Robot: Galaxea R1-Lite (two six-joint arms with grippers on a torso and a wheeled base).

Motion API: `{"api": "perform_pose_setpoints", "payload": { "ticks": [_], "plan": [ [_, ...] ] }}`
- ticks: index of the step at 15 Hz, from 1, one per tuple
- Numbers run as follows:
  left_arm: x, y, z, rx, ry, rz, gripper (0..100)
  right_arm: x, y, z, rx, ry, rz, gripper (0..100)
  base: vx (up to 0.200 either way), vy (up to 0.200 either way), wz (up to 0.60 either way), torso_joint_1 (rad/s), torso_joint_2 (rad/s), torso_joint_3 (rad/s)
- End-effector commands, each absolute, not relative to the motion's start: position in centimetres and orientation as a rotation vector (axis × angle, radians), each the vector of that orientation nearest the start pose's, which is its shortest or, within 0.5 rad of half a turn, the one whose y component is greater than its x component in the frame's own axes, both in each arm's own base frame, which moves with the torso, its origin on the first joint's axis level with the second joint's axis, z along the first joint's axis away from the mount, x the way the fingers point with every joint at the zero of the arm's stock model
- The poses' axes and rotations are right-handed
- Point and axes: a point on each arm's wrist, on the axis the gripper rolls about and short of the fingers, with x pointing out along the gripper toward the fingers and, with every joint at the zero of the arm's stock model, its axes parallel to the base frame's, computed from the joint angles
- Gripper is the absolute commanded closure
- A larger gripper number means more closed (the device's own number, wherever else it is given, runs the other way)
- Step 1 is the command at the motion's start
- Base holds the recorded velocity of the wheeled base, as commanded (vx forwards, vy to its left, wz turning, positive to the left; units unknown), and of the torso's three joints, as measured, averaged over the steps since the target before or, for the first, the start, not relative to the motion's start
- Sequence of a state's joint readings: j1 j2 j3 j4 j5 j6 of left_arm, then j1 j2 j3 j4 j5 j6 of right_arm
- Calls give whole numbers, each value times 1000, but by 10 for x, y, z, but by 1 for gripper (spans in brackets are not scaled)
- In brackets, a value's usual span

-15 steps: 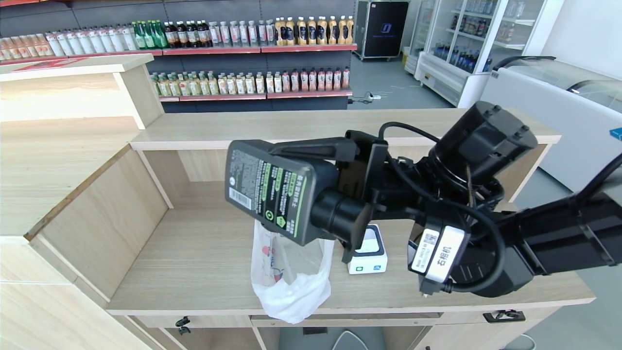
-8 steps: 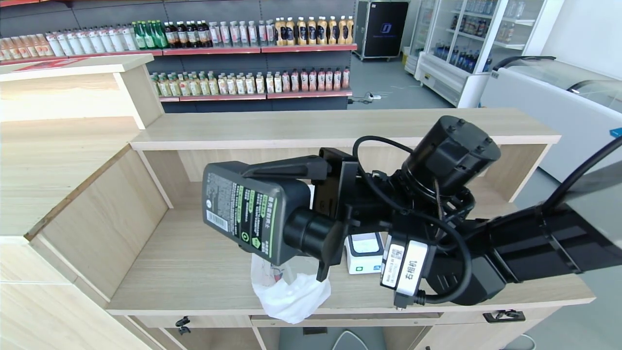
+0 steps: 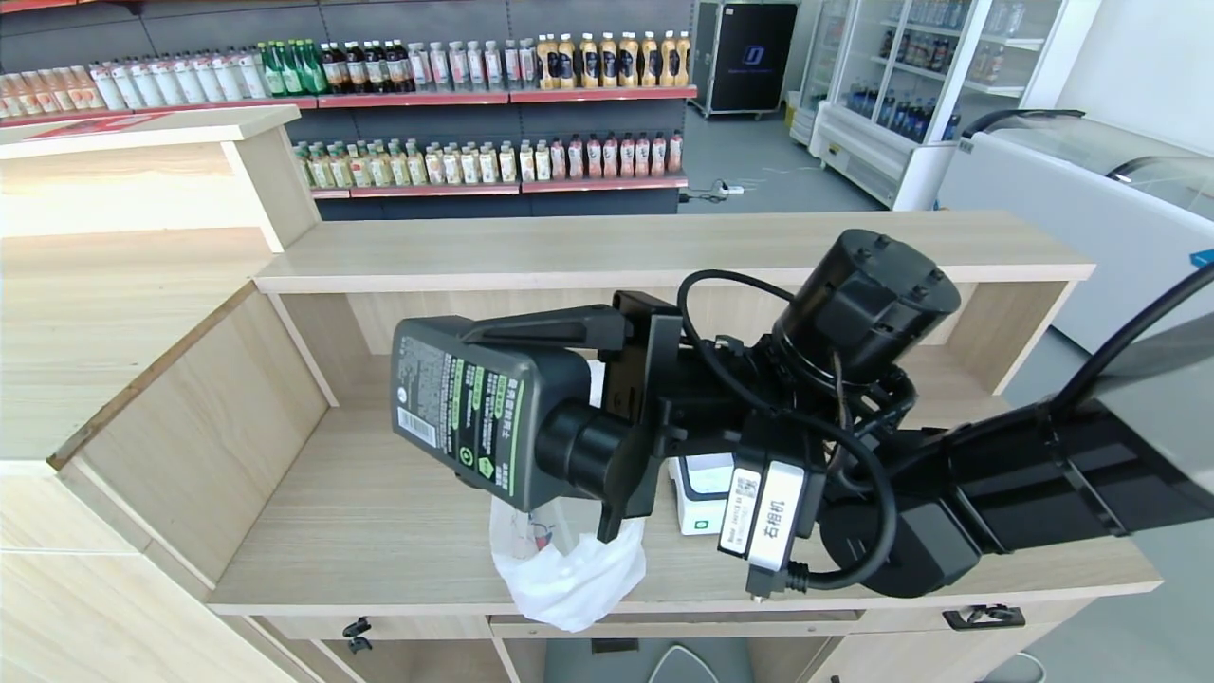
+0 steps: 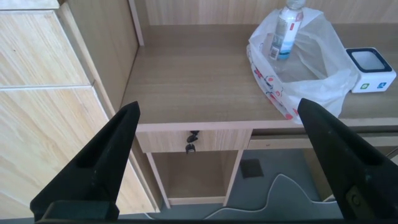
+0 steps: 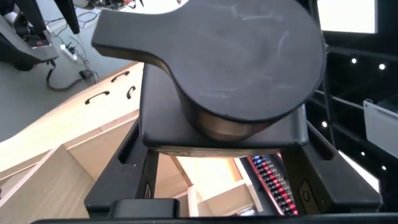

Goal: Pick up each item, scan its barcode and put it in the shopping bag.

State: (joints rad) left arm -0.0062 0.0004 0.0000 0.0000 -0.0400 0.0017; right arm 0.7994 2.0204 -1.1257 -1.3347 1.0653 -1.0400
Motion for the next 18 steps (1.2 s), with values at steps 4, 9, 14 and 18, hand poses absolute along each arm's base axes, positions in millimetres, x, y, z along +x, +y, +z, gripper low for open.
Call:
{"api": "perform_pose_setpoints", "payload": {
  "ticks": [4, 9, 14, 18],
  "plan": [
    [-23, -1, 76, 2, 1, -46, 0, 243, 277, 234, -766, -1314, 1384, 100, 0, 0, 0, 0, 0, 0],
    [-23, -1, 76, 2, 1, -48, 0, 215, 137, 300, -813, -704, 1158, 100, 0, 0, 0, 0, 0, 0],
    [-23, -1, 76, 2, 1, -46, 0, 175, -31, 285, -390, -76, 535, 100, 0, 0, 0, 0, 0, 0],
    [-23, -1, 76, 2, 1, -46, 0, 159, -76, 261, 42, 165, 142, 100, 0, 0, 0, 0, 0, 0]
  ]
}}
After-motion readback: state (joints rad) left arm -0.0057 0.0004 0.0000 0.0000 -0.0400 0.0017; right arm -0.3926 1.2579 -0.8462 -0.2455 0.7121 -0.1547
